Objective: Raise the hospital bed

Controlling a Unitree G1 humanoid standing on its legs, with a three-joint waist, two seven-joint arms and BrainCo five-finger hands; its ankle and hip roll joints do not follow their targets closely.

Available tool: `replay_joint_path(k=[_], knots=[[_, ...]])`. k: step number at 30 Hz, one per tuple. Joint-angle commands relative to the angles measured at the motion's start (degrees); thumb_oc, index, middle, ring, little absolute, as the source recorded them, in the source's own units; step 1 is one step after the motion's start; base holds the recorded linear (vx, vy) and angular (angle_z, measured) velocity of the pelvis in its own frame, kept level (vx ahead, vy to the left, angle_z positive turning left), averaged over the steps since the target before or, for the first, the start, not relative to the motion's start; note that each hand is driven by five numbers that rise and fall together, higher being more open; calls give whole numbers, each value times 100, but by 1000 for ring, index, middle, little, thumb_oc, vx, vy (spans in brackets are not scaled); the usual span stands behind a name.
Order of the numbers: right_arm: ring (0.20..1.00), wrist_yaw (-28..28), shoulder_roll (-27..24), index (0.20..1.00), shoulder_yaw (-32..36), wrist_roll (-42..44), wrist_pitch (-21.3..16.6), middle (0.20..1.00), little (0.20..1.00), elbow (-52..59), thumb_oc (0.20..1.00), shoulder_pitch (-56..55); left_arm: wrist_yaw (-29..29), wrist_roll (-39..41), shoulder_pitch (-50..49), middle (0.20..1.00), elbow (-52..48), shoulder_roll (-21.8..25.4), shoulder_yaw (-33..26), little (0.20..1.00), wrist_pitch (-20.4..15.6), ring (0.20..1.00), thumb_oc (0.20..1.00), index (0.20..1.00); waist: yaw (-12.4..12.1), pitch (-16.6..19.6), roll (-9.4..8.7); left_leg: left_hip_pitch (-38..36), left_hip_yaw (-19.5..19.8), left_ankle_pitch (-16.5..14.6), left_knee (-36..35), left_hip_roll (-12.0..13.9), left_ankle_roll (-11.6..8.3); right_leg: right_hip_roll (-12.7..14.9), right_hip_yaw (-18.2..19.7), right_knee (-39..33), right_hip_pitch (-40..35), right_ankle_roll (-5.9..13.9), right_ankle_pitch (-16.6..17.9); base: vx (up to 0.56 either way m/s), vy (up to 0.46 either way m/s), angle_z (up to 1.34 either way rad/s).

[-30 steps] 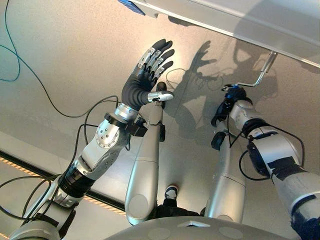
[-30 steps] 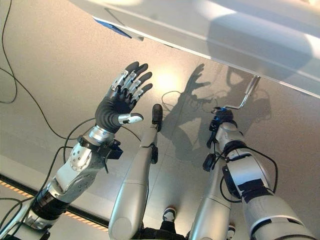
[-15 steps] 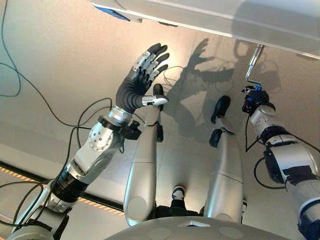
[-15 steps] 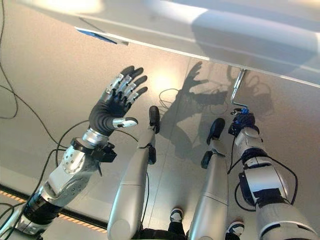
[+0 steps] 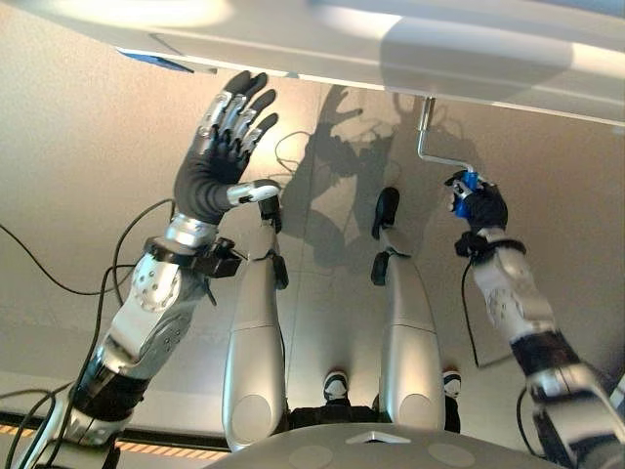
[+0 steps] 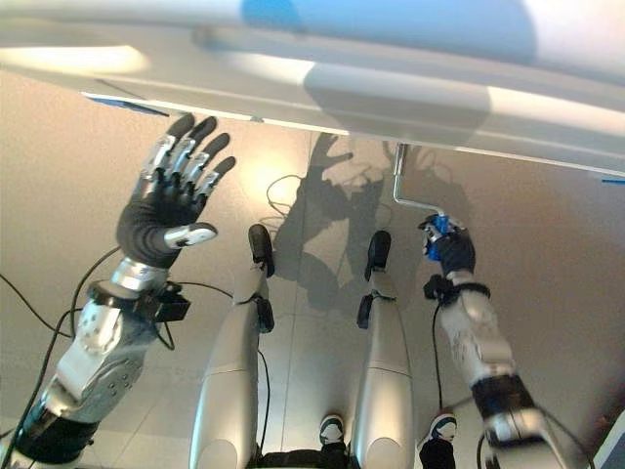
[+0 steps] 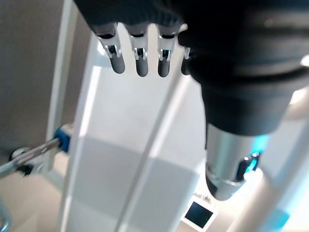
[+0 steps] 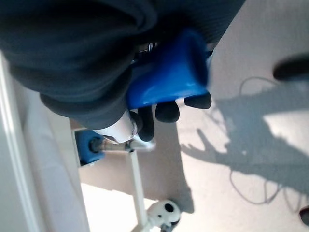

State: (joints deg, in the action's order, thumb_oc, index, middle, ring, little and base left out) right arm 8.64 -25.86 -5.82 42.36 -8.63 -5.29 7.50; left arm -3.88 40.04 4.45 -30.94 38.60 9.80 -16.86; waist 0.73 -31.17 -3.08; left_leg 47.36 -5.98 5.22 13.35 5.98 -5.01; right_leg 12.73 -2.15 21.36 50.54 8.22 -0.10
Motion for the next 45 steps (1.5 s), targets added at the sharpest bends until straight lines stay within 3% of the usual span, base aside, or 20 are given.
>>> replay_joint_path(k=[1, 5, 10, 11, 17, 21, 29, 37, 45], knots=[[200, 45, -1076, 200, 1683, 215, -1306, 200, 200, 1047, 200, -1073, 76, -164, -253, 1000, -411, 143, -370, 1000, -210, 1000, 1000, 1000, 399, 138, -170, -393, 227, -242, 149, 396, -399, -194, -308, -178, -227, 243, 208, 6, 2, 7], [200, -490, -1246, 200, 1247, 557, -1228, 200, 200, 2075, 200, -1150, 145, -131, -463, 1000, -577, 309, -523, 1000, -177, 1000, 1000, 1000, 340, 138, -271, -493, 294, -237, 136, 392, -378, -182, -388, -197, -426, 257, 202, 3, 3, 1], [200, -956, -1369, 200, 113, 1092, -969, 200, 200, 2175, 200, -519, 180, -134, -377, 1000, -476, 329, -231, 1000, -146, 1000, 1000, 1000, 149, 138, -185, -464, 402, -244, 207, 339, -346, -95, -535, -181, -584, 274, 180, 16, 1, 9], [200, -956, -1369, 200, 112, 1092, -969, 200, 200, 2174, 200, -518, 180, -134, -378, 1000, -476, 329, -233, 1000, -146, 1000, 1000, 1000, 150, 138, -186, -464, 403, -244, 207, 339, -346, -95, -535, -180, -584, 274, 180, 18, 35, 20], [200, -742, -805, 200, -1558, 1139, -604, 200, 200, 1519, 200, 1229, -19, -173, 1, 1000, -112, 88, 207, 1000, -115, 1000, 1000, 1000, -293, 138, 38, -295, 590, -252, 251, 203, -281, 51, -739, -264, -716, 262, 203, 15, 20, 9], [200, -558, -403, 200, -2129, 786, -446, 200, 200, 1216, 200, 2089, -124, -161, 105, 1000, -5, -83, 320, 1000, -100, 1000, 1000, 1000, -514, 138, 150, -165, 705, -263, 278, 84, -250, 132, -848, -319, -765, 269, 225, 14, 49, 12], [200, -163, 421, 200, -2663, 336, -267, 200, 200, 48, 200, 3177, -261, -156, 371, 1000, 93, -187, 619, 1000, -151, 1000, 1000, 1000, -762, 138, 305, 42, 779, -364, 478, -74, -185, 233, -895, -362, -756, 266, 259, 12, 51, 13], [200, 303, 1167, 200, -2513, -274, 100, 200, 200, -3233, 200, 4343, -228, 44, 685, 1000, 131, -321, 1099, 1000, -243, 1000, 1000, 1000, -872, 138, 432, 44, 681, -383, 456, -84, -182, 256, -778, -578, -764, 268, 367, 2, 58, -3], [200, 382, 1116, 200, -1955, -468, 261, 200, 200, -5555, 200, 4815, -131, 104, 1018, 1000, 202, -435, 1412, 1000, -293, 1000, 1000, 1000, -907, 138, 593, 58, 638, -388, 447, -93, -188, 235, -693, -562, -656, 277, 351, 0, 14, -1]])
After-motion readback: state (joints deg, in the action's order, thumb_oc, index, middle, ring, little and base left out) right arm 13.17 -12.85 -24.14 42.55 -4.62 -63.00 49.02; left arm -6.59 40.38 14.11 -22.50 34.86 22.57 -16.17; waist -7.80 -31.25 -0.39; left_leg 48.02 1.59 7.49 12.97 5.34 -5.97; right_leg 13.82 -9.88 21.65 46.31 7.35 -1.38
